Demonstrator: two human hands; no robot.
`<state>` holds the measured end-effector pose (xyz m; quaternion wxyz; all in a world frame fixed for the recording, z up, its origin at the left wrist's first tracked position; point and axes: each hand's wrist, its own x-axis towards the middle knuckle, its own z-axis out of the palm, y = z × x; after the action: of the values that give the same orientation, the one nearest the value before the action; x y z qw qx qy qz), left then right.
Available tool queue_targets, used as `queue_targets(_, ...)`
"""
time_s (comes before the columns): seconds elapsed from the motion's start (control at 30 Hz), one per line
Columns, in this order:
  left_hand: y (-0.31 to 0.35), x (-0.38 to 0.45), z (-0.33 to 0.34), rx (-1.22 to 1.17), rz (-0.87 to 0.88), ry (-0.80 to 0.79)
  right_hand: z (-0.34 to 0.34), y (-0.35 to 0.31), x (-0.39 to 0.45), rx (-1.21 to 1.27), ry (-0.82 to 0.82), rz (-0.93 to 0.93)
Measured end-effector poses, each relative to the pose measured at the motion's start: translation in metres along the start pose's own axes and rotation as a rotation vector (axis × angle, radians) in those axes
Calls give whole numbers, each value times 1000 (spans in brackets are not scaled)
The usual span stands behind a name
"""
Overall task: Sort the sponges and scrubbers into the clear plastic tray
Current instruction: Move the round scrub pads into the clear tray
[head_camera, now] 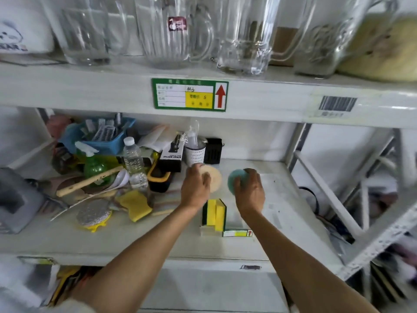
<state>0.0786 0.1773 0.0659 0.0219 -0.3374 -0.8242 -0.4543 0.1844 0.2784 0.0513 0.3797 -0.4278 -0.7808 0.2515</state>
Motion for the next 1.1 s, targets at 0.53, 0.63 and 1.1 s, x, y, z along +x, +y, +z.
queue_targets(0.53,39,-24,90,762,66,-399,-31,93,11,-541,-389,184)
queue_targets(0.63,38,-26,94,834,97,-404,-27,95,10,-597,-403,117)
queue_targets(1.1,33,-24,89,791,157,-326,-26,82,19,-808,-287,-22)
